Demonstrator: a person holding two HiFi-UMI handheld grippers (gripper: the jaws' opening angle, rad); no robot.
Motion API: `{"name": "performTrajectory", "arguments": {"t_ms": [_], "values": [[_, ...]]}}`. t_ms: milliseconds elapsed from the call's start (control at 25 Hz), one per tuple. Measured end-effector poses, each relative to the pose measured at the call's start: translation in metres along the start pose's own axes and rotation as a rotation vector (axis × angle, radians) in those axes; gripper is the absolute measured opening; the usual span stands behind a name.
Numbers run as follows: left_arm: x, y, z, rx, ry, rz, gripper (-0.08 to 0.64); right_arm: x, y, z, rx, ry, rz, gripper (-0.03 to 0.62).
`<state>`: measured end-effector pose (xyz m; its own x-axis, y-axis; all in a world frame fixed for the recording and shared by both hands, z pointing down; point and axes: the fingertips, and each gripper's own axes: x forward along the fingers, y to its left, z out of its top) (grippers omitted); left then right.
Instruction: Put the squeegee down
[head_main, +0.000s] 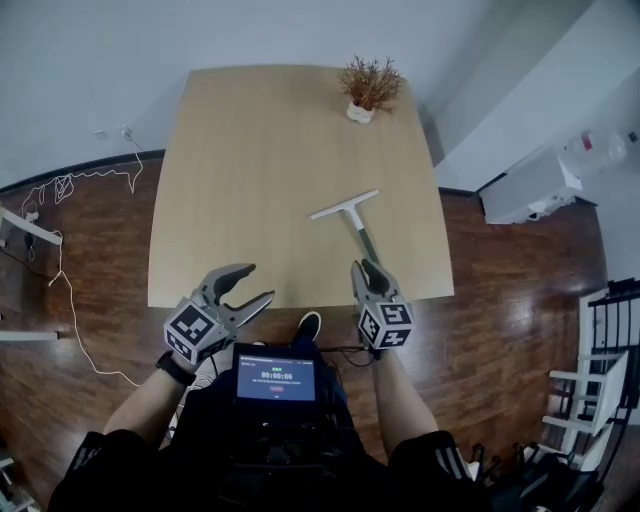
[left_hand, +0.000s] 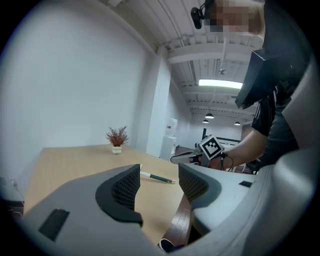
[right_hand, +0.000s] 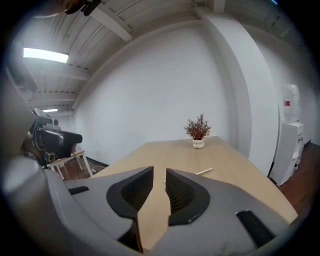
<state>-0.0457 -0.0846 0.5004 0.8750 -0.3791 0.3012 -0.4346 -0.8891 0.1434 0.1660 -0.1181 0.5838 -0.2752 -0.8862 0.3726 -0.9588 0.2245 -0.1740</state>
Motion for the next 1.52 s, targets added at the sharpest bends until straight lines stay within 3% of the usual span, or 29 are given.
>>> {"name": "performTrajectory", "arguments": {"t_ms": [280,520,760,920,1520], "values": [[-0.053,-0.025,-0.021,0.043,-0.016,-0.063,0.247,-0.064,0.082,0.003,0.174,-0.060,0.076,0.092],[-0.075,-0.041,-0.036,0.001,-0.015,-0.073,0.247,-0.108,0.124,0.008,0.185,-0.078,0.104,0.081],[-0.076,-0.050,-0.041,0.045,-0.023,-0.082,0.247,-0.124,0.130,0.017,0.169,-0.088,0.117,0.078],[-0.076,-0.054,-0.028,-0.005,-0.030,-0.037,0.247,-0.122,0.128,0.018,0.168,-0.075,0.142,0.077],[-0.057,-0.063,-0.032,-0.006,-0.015,0.010,0.247,-0.126,0.108,0.021,0.150,-0.048,0.203,0.077]]}}
